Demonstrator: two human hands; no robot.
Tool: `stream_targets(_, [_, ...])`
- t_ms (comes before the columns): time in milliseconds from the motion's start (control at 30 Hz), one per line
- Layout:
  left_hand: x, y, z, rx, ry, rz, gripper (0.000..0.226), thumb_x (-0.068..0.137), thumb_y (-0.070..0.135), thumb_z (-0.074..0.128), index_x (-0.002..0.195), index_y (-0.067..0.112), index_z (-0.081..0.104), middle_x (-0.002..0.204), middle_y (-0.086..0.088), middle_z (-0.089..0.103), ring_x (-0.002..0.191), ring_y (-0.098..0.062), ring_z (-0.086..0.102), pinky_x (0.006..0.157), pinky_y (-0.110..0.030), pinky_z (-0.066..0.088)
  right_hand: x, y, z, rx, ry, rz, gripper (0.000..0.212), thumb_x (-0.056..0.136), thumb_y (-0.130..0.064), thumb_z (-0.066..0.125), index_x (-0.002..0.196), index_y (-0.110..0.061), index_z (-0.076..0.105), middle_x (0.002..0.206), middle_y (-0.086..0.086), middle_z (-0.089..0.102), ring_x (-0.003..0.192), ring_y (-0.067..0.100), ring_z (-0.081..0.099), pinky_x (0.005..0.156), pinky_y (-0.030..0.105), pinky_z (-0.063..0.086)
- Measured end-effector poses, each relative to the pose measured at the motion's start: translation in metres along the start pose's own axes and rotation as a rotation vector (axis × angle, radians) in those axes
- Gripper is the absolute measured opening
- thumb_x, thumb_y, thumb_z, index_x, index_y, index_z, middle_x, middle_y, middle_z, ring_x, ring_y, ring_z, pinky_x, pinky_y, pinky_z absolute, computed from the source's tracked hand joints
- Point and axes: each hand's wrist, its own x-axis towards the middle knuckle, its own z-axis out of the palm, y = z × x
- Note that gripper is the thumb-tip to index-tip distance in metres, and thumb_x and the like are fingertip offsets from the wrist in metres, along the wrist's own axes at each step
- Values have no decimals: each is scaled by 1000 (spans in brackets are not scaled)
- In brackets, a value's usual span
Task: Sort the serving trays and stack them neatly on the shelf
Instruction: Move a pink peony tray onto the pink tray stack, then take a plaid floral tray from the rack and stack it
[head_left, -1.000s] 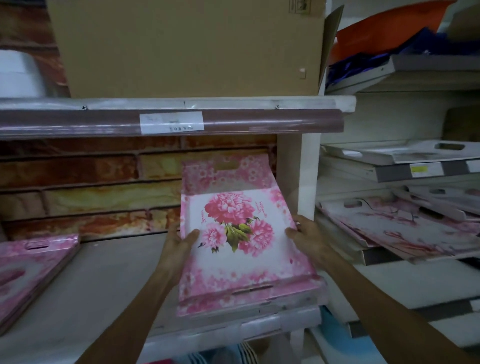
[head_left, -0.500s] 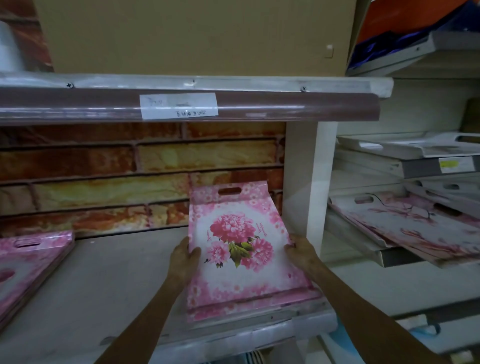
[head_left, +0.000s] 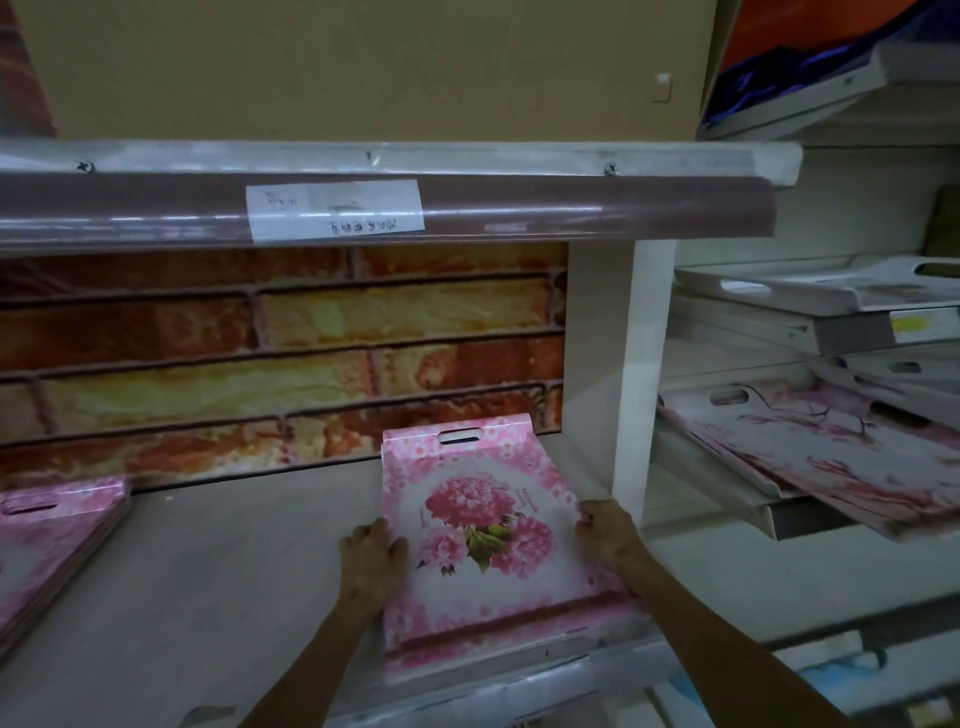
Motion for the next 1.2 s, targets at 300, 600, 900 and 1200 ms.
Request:
stream_targets(300, [-1,-4,-2,45,-15,11,45,92,31,42,125,3,52,124,-20,56,118,-36,45,101,-37,25,-2,2,-3,-35,40,-34,27,93,-7,48,110,-2,68,117,14,68,108,26,64,78,16,40])
stream_targets(600, [-5,36,-45,-445,249,269,26,90,6,63,113,17,66,118,-15,60,84,-28,65,81,-29,52,-23,-6,-86,206,305,-270,18,93,-4,55,105,-6,68,93,-4,65,82,9,60,66,-2,40])
stream_targets(900, [-26,149,-72,-691,8,633,18,95,19,56,95,32,68,88,7,73,75,-7,68,70,-19,52,-59,18,-154,333,477,-263,10,95,-15,57,92,-21,63,77,-12,68,72,5,66,61,9,50])
stream_targets(1200, [-41,328,-82,-686,-87,1017,18,98,20,51,106,22,68,96,13,69,85,-4,65,75,-13,50,-69,89,-210,372,571,-173,19,94,-12,58,89,-29,63,82,-10,71,75,2,68,58,8,49])
